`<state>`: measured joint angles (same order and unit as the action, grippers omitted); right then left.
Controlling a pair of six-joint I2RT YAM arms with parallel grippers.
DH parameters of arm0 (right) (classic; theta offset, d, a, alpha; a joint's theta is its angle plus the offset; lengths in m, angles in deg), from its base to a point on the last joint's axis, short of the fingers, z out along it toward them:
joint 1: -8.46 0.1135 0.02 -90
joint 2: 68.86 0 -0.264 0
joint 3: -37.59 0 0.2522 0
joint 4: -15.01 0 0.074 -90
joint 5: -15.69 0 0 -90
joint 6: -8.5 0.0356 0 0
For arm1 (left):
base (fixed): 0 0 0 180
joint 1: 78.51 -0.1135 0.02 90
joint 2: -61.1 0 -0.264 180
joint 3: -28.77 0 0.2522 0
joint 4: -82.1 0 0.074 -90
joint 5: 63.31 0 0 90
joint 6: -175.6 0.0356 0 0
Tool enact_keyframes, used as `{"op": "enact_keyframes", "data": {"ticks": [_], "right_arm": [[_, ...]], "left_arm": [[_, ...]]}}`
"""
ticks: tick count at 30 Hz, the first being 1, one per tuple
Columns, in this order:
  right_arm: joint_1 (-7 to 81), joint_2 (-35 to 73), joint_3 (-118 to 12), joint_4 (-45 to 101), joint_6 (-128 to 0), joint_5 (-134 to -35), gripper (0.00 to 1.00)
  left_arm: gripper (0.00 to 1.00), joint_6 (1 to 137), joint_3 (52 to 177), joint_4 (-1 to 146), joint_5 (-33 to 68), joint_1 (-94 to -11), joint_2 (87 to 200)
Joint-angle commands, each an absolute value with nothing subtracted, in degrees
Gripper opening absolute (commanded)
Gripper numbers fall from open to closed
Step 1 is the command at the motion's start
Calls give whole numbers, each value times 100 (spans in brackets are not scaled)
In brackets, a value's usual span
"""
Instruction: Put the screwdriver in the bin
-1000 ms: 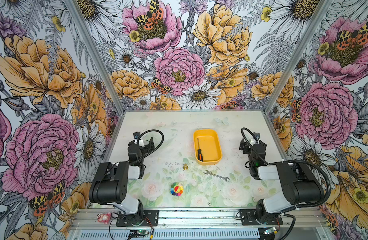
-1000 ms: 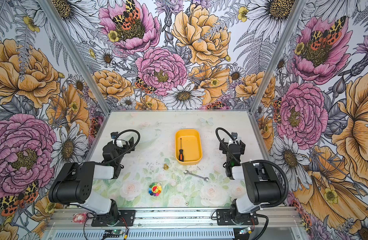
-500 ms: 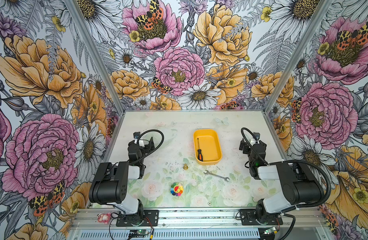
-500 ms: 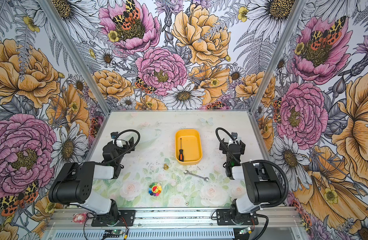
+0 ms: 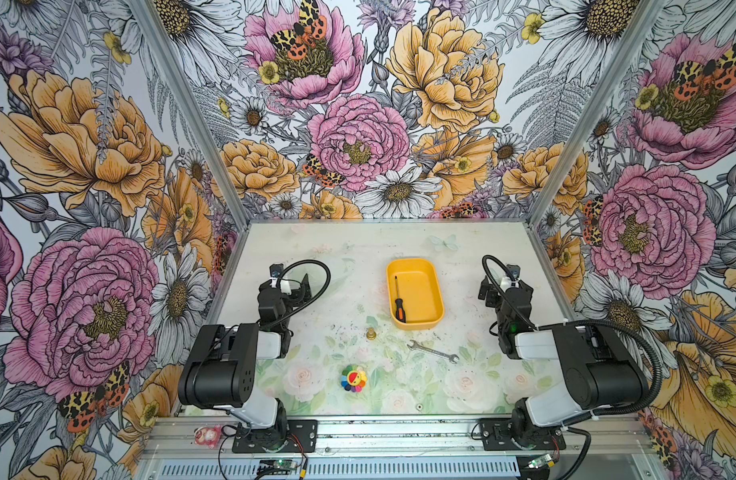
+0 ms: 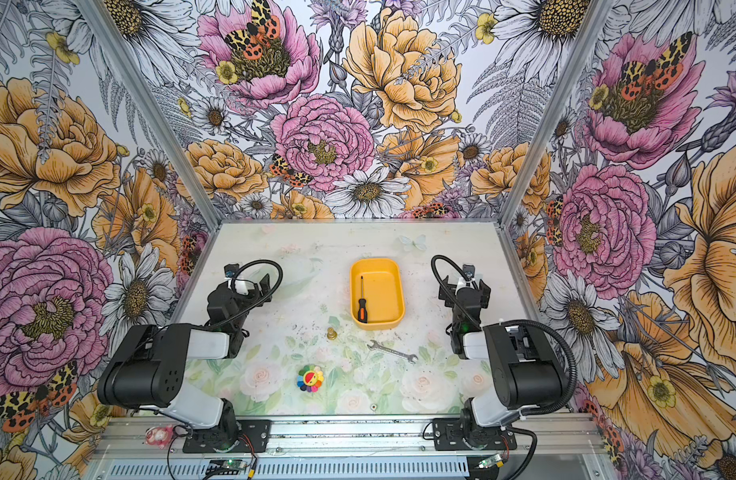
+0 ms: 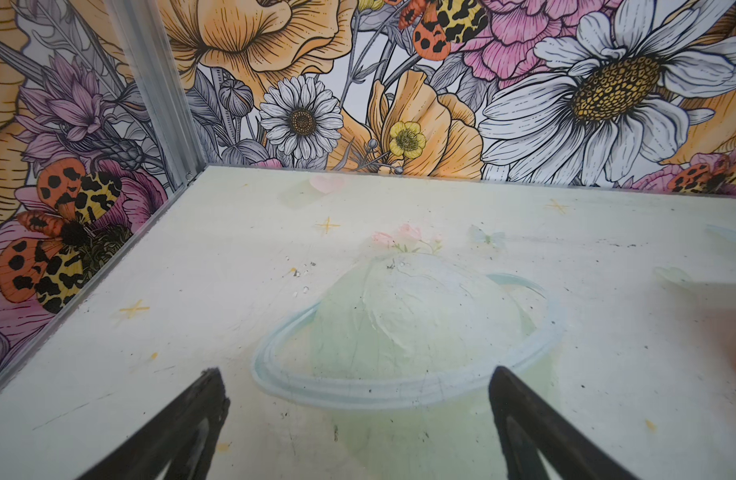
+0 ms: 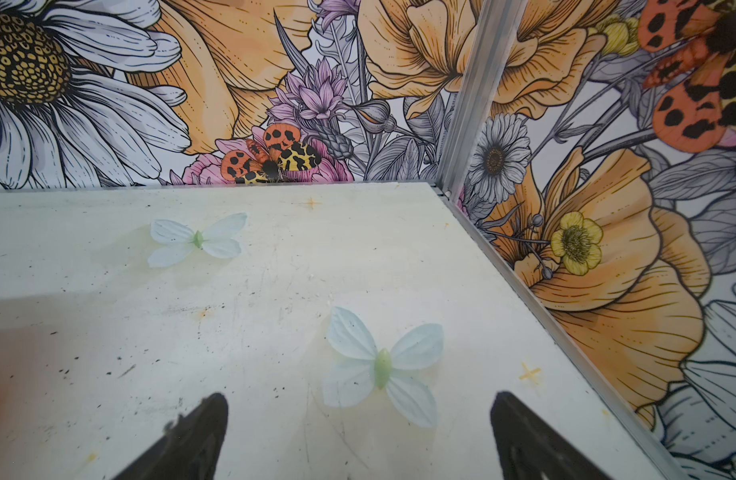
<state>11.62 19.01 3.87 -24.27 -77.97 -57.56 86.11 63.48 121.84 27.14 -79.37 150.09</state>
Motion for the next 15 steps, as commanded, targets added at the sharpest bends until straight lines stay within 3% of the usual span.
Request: {"op": "enact_keyframes", "data": {"ticks": [1, 15], "right_arm": [[1223, 1910, 481, -2769, -7852, -5620, 100], [1233, 1921, 484, -2783, -7860, -5620, 100]], "left_arm": [[99, 8717, 6278, 12459, 2810, -7895, 14977], [99, 8736, 6213, 12569, 2854, -7863, 14970]]}}
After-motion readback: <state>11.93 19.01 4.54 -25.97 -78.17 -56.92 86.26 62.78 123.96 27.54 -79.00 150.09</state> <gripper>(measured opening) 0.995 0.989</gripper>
